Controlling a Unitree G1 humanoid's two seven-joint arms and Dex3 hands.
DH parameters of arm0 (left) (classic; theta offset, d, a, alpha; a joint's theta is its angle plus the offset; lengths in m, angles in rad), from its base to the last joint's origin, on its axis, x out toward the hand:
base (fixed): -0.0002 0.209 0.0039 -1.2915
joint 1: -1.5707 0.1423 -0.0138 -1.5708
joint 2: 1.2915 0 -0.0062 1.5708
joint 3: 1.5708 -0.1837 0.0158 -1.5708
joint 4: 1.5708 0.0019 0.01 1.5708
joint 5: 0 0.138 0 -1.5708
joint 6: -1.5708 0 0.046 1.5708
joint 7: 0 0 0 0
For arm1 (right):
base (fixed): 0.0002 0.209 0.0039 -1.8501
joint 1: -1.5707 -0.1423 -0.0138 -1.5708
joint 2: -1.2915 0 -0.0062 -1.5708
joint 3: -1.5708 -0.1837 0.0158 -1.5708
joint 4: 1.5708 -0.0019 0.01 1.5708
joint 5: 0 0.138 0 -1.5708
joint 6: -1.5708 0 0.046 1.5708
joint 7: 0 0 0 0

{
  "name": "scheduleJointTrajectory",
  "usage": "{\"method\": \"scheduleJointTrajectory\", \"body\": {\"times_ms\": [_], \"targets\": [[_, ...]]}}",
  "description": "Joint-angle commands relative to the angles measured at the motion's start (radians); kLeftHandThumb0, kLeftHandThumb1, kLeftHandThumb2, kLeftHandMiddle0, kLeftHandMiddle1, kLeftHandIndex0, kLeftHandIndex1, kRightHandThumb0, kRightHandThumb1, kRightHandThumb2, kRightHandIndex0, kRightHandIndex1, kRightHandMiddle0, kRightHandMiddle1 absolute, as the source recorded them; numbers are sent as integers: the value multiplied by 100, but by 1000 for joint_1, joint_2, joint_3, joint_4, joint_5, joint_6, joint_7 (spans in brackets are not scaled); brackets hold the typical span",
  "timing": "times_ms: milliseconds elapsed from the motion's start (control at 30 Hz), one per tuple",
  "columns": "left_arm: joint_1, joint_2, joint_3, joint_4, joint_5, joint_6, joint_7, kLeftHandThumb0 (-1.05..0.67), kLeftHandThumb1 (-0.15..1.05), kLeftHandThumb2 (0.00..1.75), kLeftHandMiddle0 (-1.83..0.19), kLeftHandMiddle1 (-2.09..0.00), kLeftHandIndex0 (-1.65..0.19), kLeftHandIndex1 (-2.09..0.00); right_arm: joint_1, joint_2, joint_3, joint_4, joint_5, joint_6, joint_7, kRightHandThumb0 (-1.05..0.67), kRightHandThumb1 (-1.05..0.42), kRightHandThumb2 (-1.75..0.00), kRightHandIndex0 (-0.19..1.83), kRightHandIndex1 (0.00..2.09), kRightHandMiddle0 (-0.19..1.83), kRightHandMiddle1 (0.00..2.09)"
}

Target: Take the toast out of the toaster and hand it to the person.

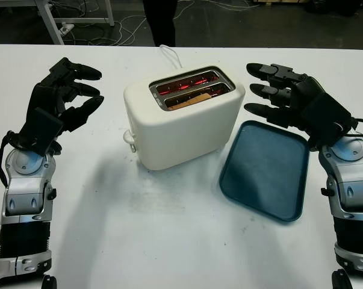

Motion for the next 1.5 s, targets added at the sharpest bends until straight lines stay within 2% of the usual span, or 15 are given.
{"method": "scheduleJointTrajectory", "body": {"times_ms": [0, 767, 967, 1033, 1133, 1300, 1367, 1467], "targets": [[8, 5, 4, -4, -4, 4, -2, -105, 92, 14, -27, -135, -34, -118, 9, 7, -2, -2, 8, 13, -3, -25, -92, -8, 43, 8, 43, 0], [14, 7, 2, -13, -4, 10, -5, -105, 92, 13, -29, -133, -36, -117, 10, -2, 2, -15, 3, 20, 3, -20, -92, -13, 43, 8, 43, 0], [13, 4, 2, -2, -5, -2, -6, -105, 92, 13, -27, -133, -35, -117, -17, -14, -2, 36, -6, -70, 7, -26, -88, -6, 50, 12, 48, 2], [14, 2, 2, 0, -2, -4, -2, -105, 92, 14, -27, -133, -35, -117, -52, -31, 2, 82, -23, -137, 6, -27, -85, -3, 54, 15, 51, 4], [16, 2, 1, -1, 1, -5, 0, -105, 92, 14, -27, -134, -34, -117, -141, -44, 0, 142, -20, -174, 15, -27, -79, -1, 61, 19, 57, 7], [21, 1, 1, -12, -3, 3, -2, -105, 92, 14, -27, -134, -35, -118, -344, -44, 6, 271, 1, -270, 42, 1, -65, -1, 76, 30, 72, 14], [22, 1, 0, -14, 0, 5, 0, -105, 92, 14, -28, -134, -35, -118, -423, -56, 27, 329, -15, -317, 66, 2, -61, -1, 80, 34, 77, 17], [24, 2, -1, -14, 2, 9, 1, -105, 92, 14, -28, -134, -35, -118, -531, -58, 74, 375, -49, -325, 94, -14, -52, -1, 90, 43, 87, 22]]}}
